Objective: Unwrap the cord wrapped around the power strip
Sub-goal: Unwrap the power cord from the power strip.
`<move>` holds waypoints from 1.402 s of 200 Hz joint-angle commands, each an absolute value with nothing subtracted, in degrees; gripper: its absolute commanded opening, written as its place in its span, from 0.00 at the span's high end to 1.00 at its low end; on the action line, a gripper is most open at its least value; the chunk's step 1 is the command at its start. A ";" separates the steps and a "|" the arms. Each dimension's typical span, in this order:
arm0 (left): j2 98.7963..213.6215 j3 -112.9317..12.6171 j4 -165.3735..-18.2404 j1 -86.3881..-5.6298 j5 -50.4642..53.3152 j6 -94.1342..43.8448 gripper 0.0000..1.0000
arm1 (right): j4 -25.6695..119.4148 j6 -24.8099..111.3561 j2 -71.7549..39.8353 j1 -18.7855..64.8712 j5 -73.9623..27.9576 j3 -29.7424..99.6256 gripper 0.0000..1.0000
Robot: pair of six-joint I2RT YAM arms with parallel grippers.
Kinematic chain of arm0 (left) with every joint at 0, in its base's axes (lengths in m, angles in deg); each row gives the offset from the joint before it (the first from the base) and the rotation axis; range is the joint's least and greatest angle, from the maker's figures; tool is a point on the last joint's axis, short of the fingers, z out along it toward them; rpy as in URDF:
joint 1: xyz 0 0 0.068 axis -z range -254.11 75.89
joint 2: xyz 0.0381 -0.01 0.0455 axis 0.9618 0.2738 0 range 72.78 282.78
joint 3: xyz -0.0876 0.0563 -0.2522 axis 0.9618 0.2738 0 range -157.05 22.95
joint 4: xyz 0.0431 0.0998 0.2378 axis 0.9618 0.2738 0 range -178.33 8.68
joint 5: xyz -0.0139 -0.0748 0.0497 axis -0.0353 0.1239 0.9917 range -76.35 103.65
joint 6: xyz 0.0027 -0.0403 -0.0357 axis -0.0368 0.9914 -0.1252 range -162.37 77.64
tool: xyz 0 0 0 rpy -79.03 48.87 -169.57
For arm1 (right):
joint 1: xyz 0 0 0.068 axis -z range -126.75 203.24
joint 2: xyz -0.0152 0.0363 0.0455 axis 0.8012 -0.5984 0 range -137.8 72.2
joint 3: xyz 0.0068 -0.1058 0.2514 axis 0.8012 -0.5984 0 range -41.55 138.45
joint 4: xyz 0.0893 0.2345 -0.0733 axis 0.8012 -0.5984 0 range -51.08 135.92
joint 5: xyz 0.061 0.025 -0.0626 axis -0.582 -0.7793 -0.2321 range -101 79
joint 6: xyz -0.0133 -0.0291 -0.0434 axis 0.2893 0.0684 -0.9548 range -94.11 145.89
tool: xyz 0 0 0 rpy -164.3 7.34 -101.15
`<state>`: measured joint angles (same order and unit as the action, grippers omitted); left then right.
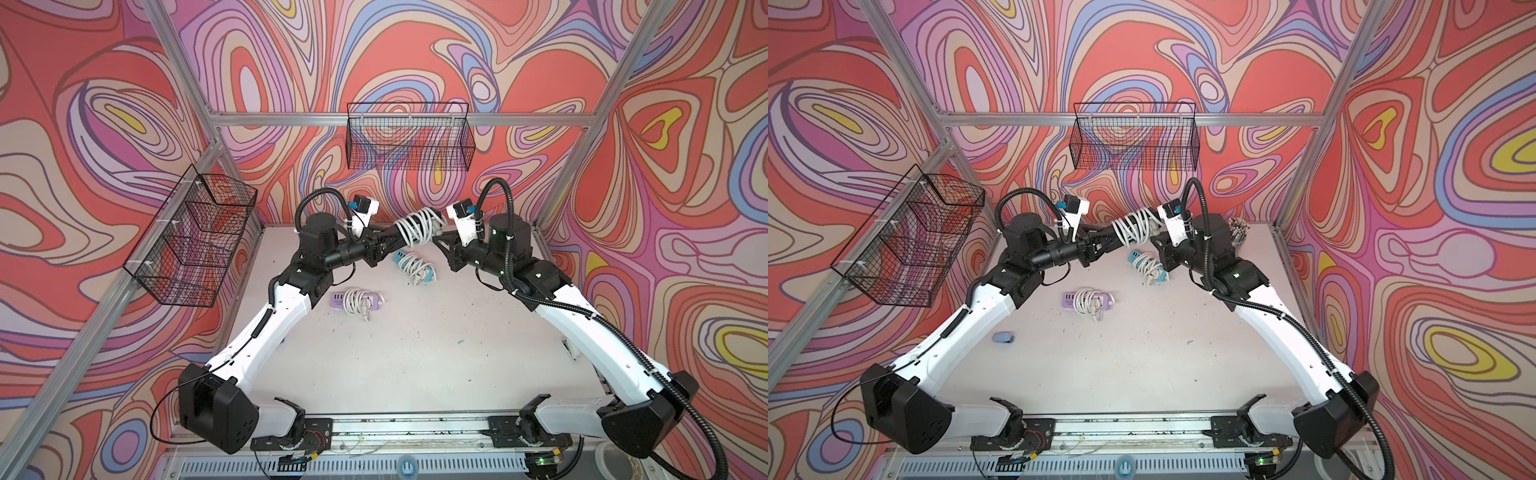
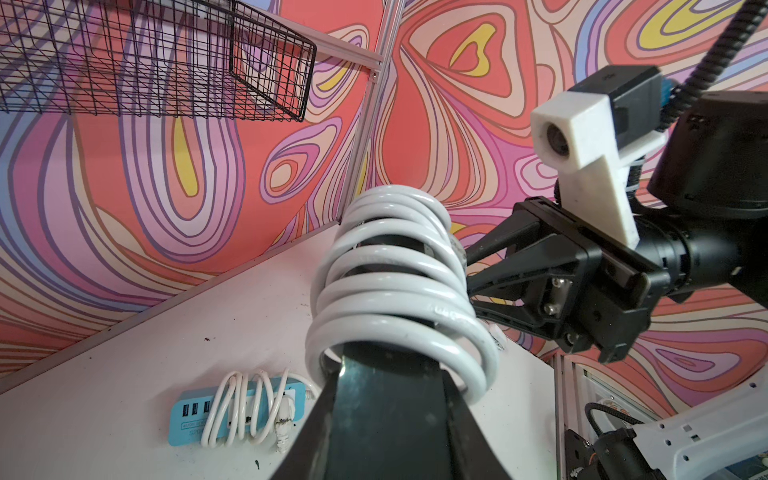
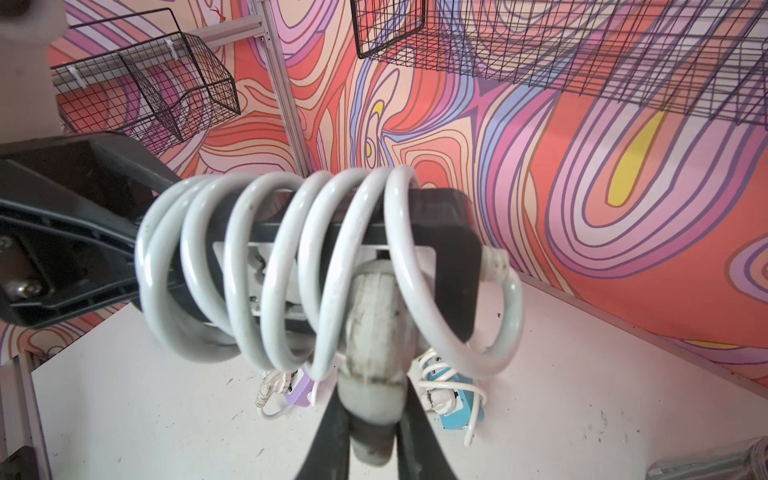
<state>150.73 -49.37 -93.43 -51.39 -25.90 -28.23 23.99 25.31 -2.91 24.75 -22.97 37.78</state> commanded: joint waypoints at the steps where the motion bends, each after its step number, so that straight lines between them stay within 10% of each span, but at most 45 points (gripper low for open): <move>1: 149.33 -49.83 -92.41 -54.12 -22.83 -29.74 1.00 | 26.50 25.19 0.04 26.51 -24.47 38.28 1.00; 280: 152.50 -49.56 -92.06 -56.31 -16.14 -28.41 1.00 | 28.34 30.63 -7.98 20.00 -27.74 43.42 1.00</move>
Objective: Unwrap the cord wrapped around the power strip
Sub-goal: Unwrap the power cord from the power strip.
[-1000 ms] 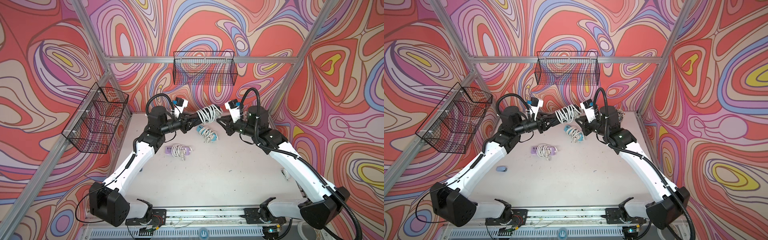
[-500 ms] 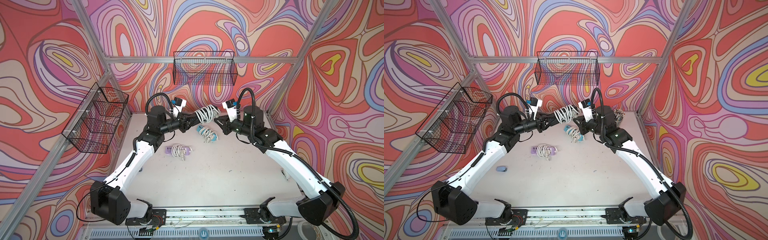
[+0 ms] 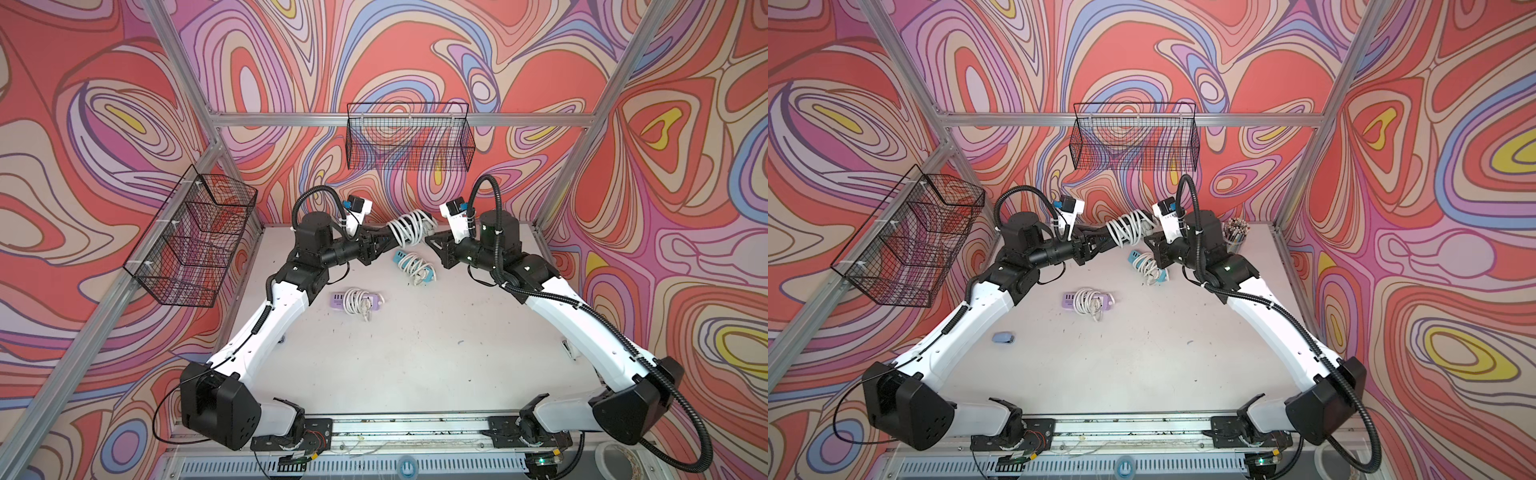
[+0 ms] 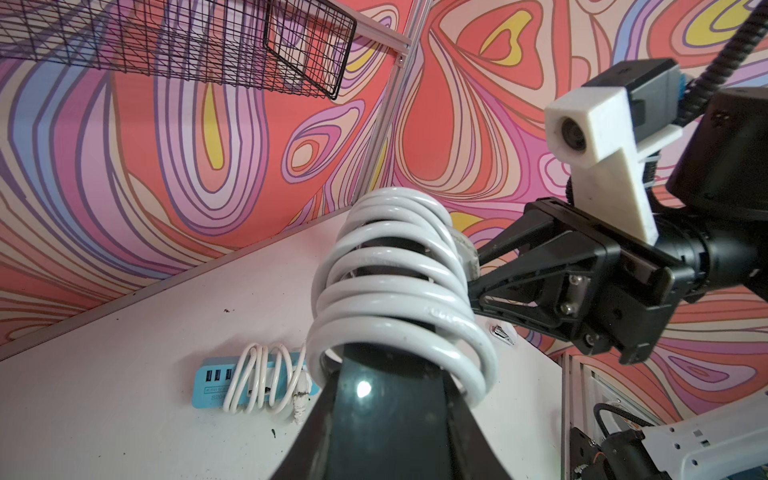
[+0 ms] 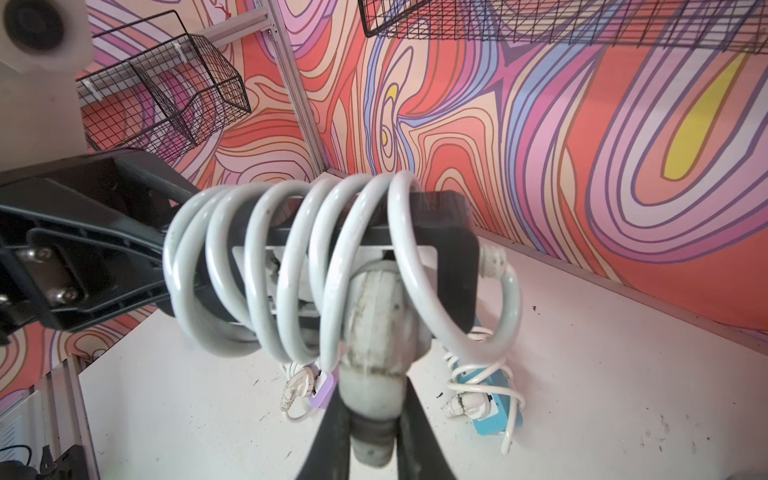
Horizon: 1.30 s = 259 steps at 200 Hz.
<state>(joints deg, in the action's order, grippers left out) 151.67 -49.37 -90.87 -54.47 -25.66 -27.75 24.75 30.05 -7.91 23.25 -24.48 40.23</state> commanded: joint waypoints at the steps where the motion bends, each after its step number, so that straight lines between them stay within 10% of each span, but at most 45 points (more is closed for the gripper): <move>1: 152.45 -49.56 -91.99 -56.33 -16.10 -28.45 1.00 | 28.30 30.63 -8.05 19.97 -27.68 43.43 1.00; 259: 151.16 -49.48 -91.08 -56.36 -13.95 -29.62 1.00 | 26.33 30.36 -5.23 23.52 -27.88 42.83 1.00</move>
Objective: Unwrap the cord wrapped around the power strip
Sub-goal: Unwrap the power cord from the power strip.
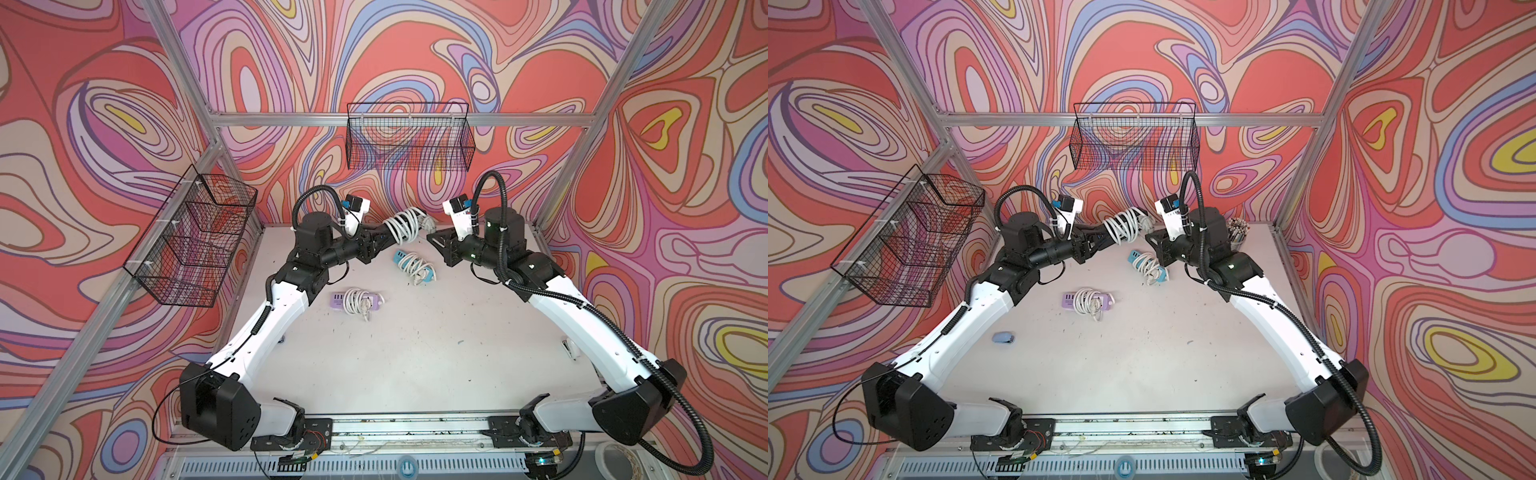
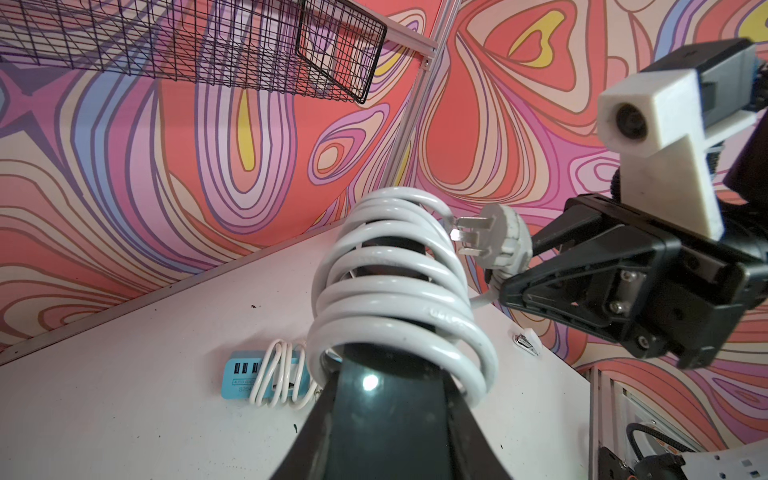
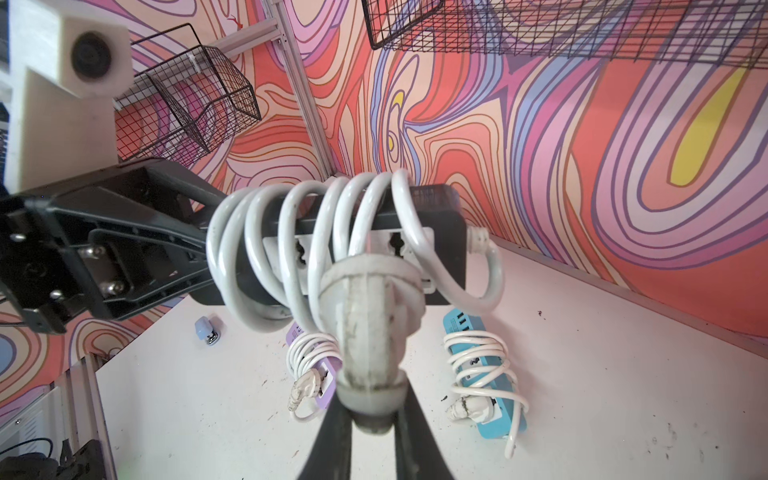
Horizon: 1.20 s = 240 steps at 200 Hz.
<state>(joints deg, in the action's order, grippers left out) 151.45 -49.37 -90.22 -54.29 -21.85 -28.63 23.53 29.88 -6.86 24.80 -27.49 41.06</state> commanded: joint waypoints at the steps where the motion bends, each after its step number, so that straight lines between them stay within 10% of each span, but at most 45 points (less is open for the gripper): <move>1: 151.17 -49.48 -91.11 -56.36 -13.95 -29.62 1.00 | 26.33 30.36 -5.27 23.44 -27.88 42.78 1.00; 240: 146.74 -46.21 -94.83 -56.53 -10.55 -30.06 1.00 | 51.75 50.65 4.21 19.41 -9.62 18.74 1.00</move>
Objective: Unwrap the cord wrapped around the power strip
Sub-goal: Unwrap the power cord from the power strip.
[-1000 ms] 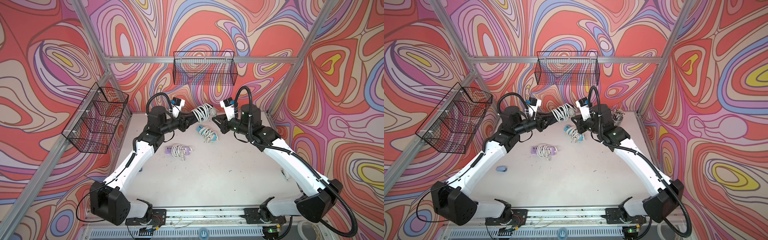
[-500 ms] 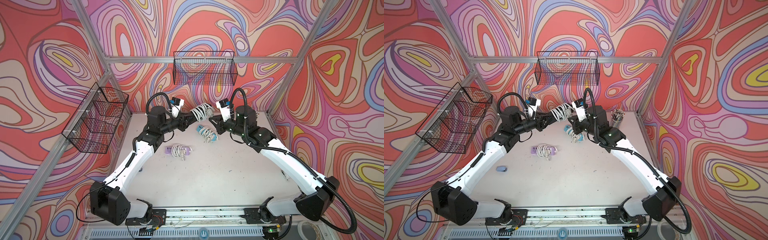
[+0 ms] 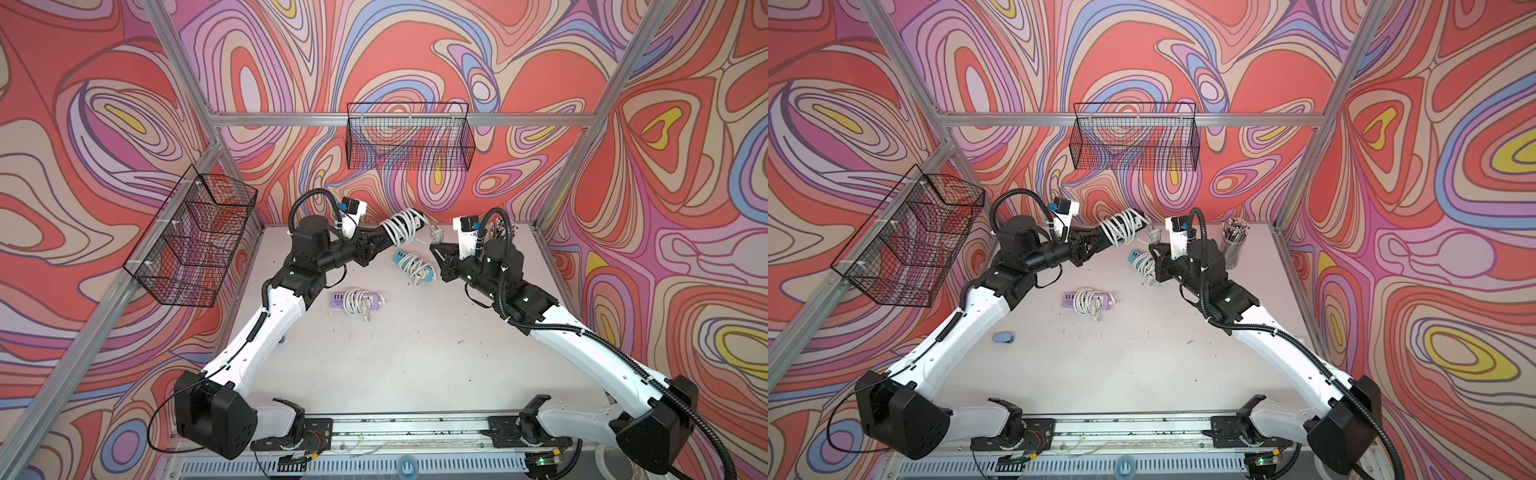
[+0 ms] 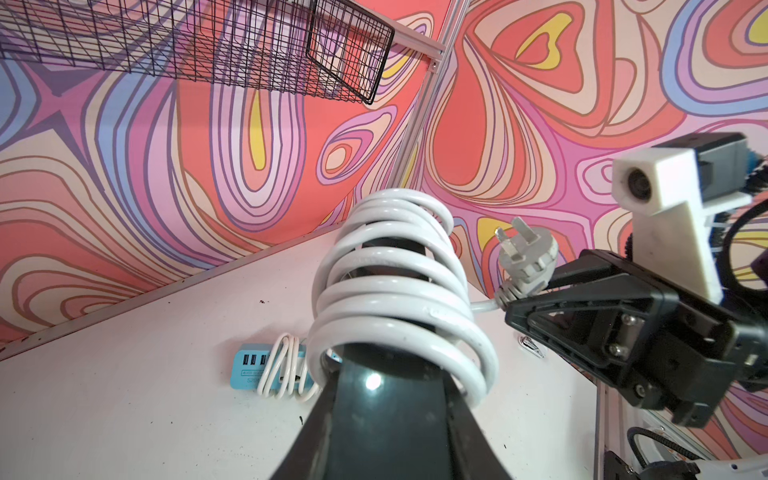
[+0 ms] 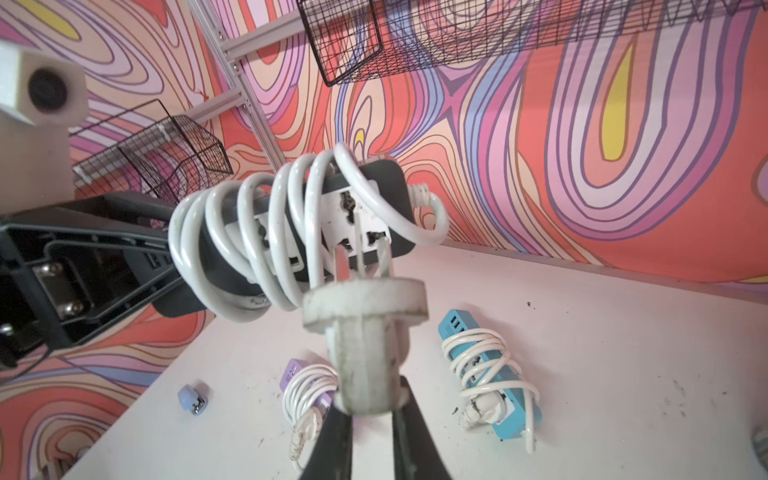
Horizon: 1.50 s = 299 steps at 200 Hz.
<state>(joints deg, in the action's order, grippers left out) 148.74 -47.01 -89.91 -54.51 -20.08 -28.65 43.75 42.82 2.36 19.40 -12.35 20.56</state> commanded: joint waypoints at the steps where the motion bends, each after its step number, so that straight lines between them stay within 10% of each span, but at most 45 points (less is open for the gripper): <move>1: 146.68 -46.13 -94.87 -56.53 -10.62 -30.06 1.00 | 51.82 50.79 4.19 19.41 -9.74 18.66 1.00; 111: 146.61 -47.57 -97.12 -56.35 -12.45 -29.16 1.00 | 53.88 50.55 2.70 19.47 -13.80 16.46 1.00; 230: 151.57 -58.63 -92.98 -54.88 -14.56 -30.34 1.00 | 48.98 36.49 7.69 19.43 -13.05 18.93 0.05; 299: 154.69 -71.20 -80.85 -54.77 -21.35 -32.14 1.00 | 52.87 22.58 11.31 21.18 -17.35 16.35 0.02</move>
